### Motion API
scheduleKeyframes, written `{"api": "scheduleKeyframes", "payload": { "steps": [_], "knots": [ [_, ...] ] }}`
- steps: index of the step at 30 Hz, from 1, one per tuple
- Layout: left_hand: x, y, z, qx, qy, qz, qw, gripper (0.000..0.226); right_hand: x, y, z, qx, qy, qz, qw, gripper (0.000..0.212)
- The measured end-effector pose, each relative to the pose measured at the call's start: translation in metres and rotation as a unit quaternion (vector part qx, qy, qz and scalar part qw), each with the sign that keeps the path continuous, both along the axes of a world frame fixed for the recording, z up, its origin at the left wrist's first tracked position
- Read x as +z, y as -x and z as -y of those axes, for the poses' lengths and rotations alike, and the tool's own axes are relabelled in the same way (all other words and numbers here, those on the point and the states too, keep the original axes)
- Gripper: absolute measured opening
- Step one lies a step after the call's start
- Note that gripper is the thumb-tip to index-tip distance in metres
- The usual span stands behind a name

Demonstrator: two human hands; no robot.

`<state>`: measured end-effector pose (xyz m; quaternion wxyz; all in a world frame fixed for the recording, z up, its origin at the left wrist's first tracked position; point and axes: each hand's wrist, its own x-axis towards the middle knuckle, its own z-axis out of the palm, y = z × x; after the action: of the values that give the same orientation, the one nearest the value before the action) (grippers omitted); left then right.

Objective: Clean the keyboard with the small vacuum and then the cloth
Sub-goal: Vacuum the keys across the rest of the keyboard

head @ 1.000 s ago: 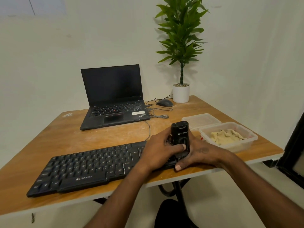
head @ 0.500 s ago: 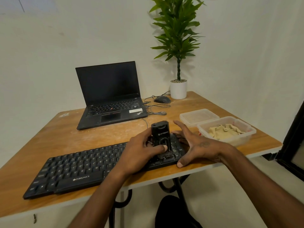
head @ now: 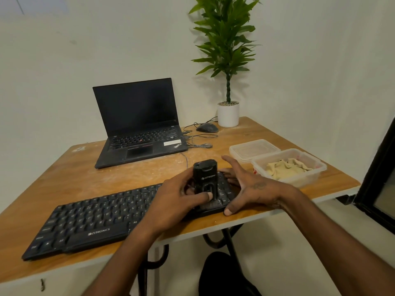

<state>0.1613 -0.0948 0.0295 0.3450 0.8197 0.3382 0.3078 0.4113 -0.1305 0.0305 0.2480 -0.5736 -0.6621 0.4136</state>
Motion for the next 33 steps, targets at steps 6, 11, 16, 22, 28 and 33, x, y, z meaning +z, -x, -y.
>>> {"api": "scheduleKeyframes", "payload": {
  "steps": [6,11,16,22,28,33],
  "knots": [
    [0.000,0.005,0.006,-0.002,-0.019,-0.011,1.000,0.053,-0.001,0.002,0.000,0.007,0.000,-0.001,1.000,0.141],
    [-0.007,-0.031,0.015,-0.009,-0.057,0.007,0.998,0.043,-0.001,0.001,0.000,0.014,-0.007,0.004,1.000,0.142],
    [-0.008,-0.030,0.017,-0.005,-0.063,0.031,0.998,0.048,0.000,0.000,0.000,0.016,-0.005,0.002,1.000,0.141],
    [-0.005,0.014,0.007,0.027,-0.037,0.015,0.999,0.047,-0.002,0.001,0.001,0.004,0.000,-0.011,1.000,0.140],
    [-0.003,-0.010,0.011,-0.009,-0.026,0.029,0.999,0.051,-0.001,0.001,0.000,0.009,-0.010,-0.001,1.000,0.140],
    [-0.004,-0.047,0.013,-0.015,-0.041,0.041,0.998,0.052,-0.001,-0.002,0.001,0.021,-0.022,0.002,1.000,0.134]
  ]
}}
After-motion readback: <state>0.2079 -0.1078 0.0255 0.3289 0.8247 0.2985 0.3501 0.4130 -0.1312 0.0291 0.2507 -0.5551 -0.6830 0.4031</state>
